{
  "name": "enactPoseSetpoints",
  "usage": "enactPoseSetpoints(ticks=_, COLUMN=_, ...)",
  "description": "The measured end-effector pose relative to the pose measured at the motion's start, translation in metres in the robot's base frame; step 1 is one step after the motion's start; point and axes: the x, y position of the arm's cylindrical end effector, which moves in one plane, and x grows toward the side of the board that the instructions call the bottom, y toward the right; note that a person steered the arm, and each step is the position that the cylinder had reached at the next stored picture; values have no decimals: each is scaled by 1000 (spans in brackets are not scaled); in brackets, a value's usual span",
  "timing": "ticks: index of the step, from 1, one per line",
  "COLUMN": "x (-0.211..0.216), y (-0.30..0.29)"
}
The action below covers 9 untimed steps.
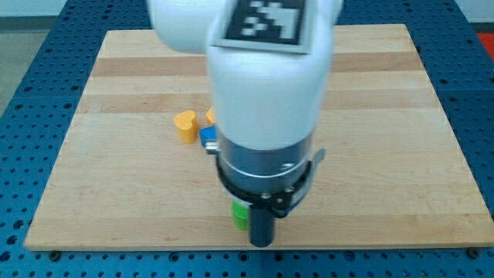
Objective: Move the green blocks towards the top
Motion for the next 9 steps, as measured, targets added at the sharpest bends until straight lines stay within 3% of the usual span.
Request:
enactPoseSetpoints(ticks=2, x=-19, y=0)
enactPoseSetpoints(ticks=3, x=-128, y=26)
enactPoseSetpoints(ticks=4, x=-147, y=29)
enactPoseSetpoints(ticks=5, x=-119, y=29)
enactPoseSetpoints(ticks=6, x=-33, y=39)
enactPoseSetpoints(ticks=7, x=1, y=39)
enactPoseSetpoints(ticks=9, x=1, y=29)
